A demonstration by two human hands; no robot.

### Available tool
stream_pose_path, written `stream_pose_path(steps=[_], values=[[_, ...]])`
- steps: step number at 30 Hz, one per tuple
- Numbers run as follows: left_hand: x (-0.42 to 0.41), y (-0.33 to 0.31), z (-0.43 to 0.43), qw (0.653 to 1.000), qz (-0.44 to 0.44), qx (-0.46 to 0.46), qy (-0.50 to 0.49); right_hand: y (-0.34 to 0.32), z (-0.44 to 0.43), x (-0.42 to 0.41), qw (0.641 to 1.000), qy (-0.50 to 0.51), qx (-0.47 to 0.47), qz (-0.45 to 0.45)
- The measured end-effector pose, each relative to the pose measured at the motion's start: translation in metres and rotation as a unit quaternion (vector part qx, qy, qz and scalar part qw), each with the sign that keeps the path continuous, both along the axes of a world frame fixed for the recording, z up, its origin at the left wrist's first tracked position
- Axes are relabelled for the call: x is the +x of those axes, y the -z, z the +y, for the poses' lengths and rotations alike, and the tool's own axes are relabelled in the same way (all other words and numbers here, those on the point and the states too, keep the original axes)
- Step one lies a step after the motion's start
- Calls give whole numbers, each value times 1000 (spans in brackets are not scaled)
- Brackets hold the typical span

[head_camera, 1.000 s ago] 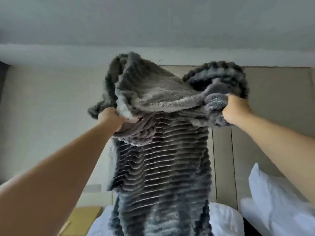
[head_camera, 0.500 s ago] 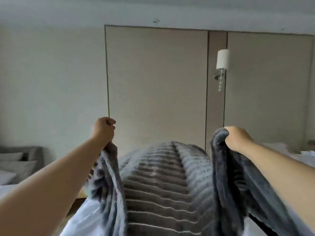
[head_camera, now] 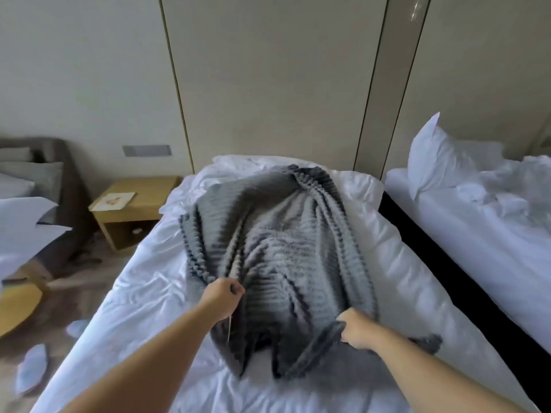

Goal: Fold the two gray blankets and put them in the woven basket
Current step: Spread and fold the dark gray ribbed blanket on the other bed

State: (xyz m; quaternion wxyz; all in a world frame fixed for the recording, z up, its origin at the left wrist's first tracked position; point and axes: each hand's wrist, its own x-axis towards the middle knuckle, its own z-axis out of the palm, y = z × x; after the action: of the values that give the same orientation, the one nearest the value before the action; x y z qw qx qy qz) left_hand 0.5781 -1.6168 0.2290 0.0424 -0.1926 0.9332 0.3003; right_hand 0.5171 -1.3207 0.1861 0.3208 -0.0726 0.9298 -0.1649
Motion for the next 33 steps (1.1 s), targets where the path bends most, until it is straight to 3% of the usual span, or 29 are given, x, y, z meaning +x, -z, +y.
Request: stream_pose_path(steps=[4, 9, 11, 13, 14, 15, 16, 17, 18, 20, 23, 24, 27, 28, 30, 31, 32, 33], values=[[38, 51, 52, 990, -84, -16, 108, 25, -26, 44, 996, 1, -80, 26], [40, 52, 117, 983, -26, 10, 182, 1, -53, 72, 967, 8, -230, 107], [34, 43, 127, 992, 7, 22, 124, -5, -48, 79, 939, 123, -258, 191], [30, 33, 129, 996, 33, 45, 74, -1, -38, 83, 902, 288, -222, 232], [30, 29, 131, 996, 44, 55, 61, 2, -33, 84, 892, 355, -204, 193], [31, 25, 132, 995, 56, 63, 51, 4, -27, 84, 873, 416, -235, 95], [31, 22, 134, 994, 67, 67, 44, 6, -24, 82, 821, 472, -319, -40], [32, 19, 136, 994, 78, 69, 41, 8, -22, 81, 737, 505, -407, -189], [34, 16, 138, 993, 87, 70, 44, 7, -21, 82, 663, 503, -478, -280], [38, 11, 143, 991, 91, 78, 59, 8, -18, 78, 546, 491, -604, -310], [46, 2, 147, 987, 94, 101, 82, 8, -6, 54, 404, 614, -624, -266], [48, -2, 145, 985, 94, 112, 88, 7, -1, 45, 395, 639, -614, -241], [50, -18, 130, 982, 82, 137, 101, -8, 19, 21, 454, 663, -583, -122], [50, -24, 122, 983, 87, 131, 90, -18, 26, 14, 430, 686, -581, -86], [46, -33, 101, 987, 118, 107, 28, -52, 41, 2, 346, 731, -588, 8], [44, -36, 90, 987, 133, 89, -11, -72, 45, -2, 326, 721, -609, 55], [42, -37, 78, 986, 140, 73, -50, -94, 44, -3, 350, 690, -629, 77], [41, -36, 67, 985, 136, 63, -88, -107, 39, -5, 410, 641, -643, 86]])
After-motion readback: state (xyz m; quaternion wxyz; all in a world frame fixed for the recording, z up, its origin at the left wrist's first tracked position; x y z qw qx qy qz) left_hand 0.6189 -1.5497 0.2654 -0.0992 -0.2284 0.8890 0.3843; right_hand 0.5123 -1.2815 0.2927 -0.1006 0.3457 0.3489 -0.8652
